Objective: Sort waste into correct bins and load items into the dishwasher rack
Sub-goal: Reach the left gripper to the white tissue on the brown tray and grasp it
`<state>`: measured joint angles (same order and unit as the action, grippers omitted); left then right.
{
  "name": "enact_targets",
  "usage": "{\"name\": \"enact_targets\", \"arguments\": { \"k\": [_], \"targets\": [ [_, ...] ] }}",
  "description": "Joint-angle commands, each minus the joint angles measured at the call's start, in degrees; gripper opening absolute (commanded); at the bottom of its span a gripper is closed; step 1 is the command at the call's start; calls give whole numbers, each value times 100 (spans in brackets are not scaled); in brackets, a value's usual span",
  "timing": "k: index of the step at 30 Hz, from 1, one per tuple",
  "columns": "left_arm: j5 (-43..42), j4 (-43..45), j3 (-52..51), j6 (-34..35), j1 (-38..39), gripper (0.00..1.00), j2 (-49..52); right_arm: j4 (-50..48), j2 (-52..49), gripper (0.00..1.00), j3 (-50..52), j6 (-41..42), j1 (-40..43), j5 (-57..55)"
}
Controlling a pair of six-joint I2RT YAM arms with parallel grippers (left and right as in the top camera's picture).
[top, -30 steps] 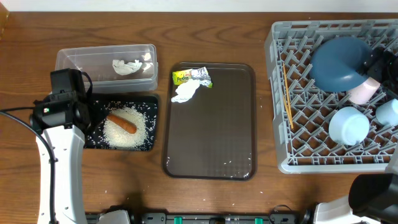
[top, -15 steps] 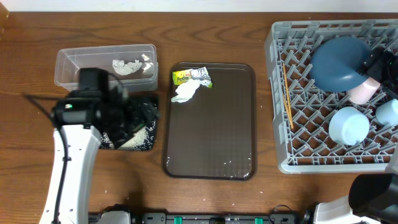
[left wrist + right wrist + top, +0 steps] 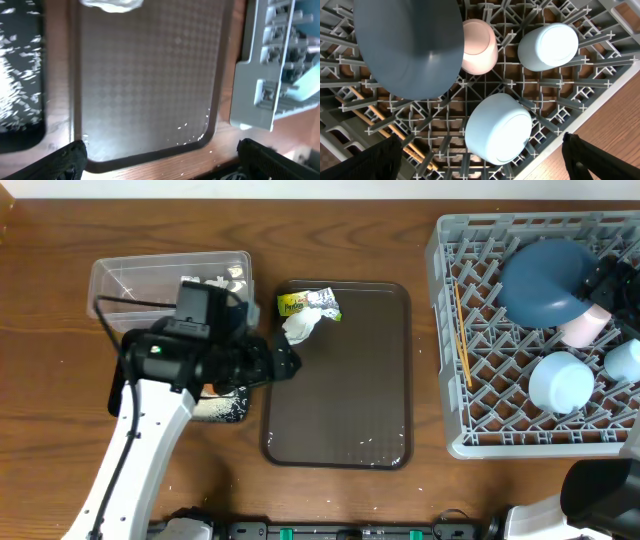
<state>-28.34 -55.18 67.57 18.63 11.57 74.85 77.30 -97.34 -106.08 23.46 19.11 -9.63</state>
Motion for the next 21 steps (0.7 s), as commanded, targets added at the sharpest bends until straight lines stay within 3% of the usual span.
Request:
{"name": "enact_targets", "arguments": {
  "k": [1, 9, 21],
  "targets": [
    [-9, 46, 144, -358, 275, 98, 258, 11, -50, 99, 13, 26, 37, 2],
    [997, 170, 962, -614, 623, 98, 1102, 11, -50, 99, 13, 26, 37, 2],
    [2271, 1978, 979, -511, 1235, 98, 2664, 11, -50, 99, 13, 26, 37, 2]
  ]
}}
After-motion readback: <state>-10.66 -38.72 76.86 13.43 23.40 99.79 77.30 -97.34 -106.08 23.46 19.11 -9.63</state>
